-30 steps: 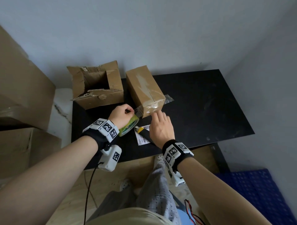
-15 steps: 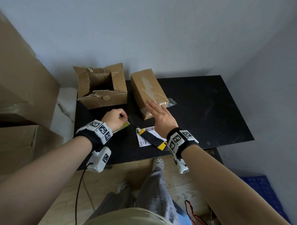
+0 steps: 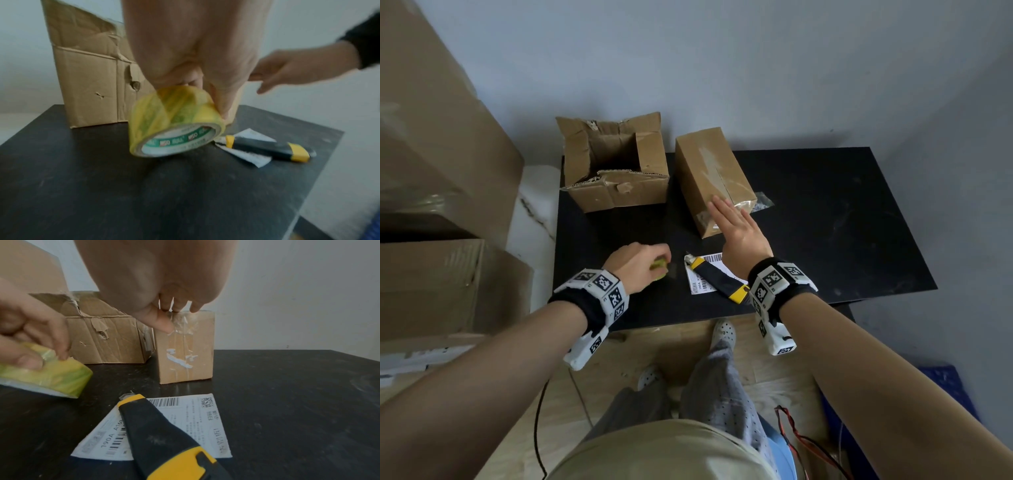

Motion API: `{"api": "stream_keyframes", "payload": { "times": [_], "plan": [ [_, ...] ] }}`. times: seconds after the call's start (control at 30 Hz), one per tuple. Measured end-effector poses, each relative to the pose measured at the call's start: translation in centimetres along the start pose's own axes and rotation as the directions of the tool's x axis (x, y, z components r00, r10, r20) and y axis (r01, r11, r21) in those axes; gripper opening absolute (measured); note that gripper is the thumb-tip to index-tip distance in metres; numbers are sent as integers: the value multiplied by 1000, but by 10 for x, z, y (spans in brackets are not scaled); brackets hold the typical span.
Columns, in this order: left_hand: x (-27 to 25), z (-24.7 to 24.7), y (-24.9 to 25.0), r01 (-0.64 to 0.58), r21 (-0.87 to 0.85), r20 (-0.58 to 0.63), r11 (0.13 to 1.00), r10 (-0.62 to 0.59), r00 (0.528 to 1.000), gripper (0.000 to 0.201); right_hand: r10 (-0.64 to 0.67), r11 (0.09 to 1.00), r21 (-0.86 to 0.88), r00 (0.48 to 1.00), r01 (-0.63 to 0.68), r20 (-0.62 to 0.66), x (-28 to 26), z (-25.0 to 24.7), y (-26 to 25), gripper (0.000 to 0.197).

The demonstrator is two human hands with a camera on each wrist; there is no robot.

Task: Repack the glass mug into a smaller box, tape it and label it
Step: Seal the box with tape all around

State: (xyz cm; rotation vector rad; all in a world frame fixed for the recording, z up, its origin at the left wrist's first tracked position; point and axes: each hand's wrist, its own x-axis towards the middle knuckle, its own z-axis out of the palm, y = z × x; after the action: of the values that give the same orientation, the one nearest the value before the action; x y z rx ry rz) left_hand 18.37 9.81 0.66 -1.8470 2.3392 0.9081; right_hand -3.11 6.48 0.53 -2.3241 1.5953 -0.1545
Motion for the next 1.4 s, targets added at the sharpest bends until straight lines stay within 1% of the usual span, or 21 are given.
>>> {"api": "stream_keyframes", "payload": {
  "times": [0.07, 0.13, 0.3, 0.4, 0.5, 0.67, 0.77, 0.83, 0.9, 1.0, 1.07, 1.17, 1.3, 1.4],
  "plan": [
    [-4, 11, -1, -48, 105, -29, 993, 51, 998, 26, 6, 1000, -10, 1000, -6, 11, 0, -1, -1, 83],
    [-6, 20, -2, -54, 156, -41, 986, 61, 997, 33, 9, 1000, -20, 1000, -9, 25, 0, -4, -1, 82],
    [-2, 35, 1, -76, 219, 17, 973, 74, 997, 44, 7, 999, -54, 998, -4, 65, 1, -6, 1, 84],
    [-1, 38, 0, -59, 282, 49, 958, 47, 998, 49, 1, 998, -67, 998, 3, 64, 1, -5, 1, 84],
    [1, 38, 1, -52, 360, 56, 931, 34, 998, 53, -1, 997, -75, 997, 6, 75, 0, -5, 1, 84],
    [2, 35, 7, 16, 358, 55, 933, -39, 998, 64, 1, 995, -95, 991, 11, 132, 1, -12, 1, 84],
    [2, 33, 11, 60, 282, 14, 958, -67, 998, 63, -15, 994, -107, 990, 31, 143, 0, -15, 1, 82],
    [3, 29, 16, 96, 191, -57, 977, -87, 995, 58, -23, 991, -124, 989, 41, 146, 0, -19, 1, 82],
    [5, 23, 24, 138, 113, -141, 984, -122, 982, 52, -32, 990, -132, 987, 53, 159, 0, -24, 1, 82],
    [9, 9, 41, 210, 9, -208, 978, -203, 957, 47, -58, 990, -119, 987, 76, 149, 0, -34, 5, 80],
    [13, 2, 55, 207, -83, -250, 975, -222, 942, 46, -72, 991, -104, 989, 86, 131, -2, -39, 12, 77],
    [20, 0, 77, 136, -190, -315, 972, -192, 930, 45, -89, 992, -77, 989, 98, 115, -6, -42, 26, 75],
    [30, 6, 99, 103, -378, -310, 920, -230, 922, 46, -85, 996, -4, 991, 86, 104, -10, -46, 51, 77],
    [36, 11, 115, 153, -458, -294, 875, -312, 903, 46, -61, 997, 61, 992, 55, 109, -11, -52, 66, 77]
  ]
}}
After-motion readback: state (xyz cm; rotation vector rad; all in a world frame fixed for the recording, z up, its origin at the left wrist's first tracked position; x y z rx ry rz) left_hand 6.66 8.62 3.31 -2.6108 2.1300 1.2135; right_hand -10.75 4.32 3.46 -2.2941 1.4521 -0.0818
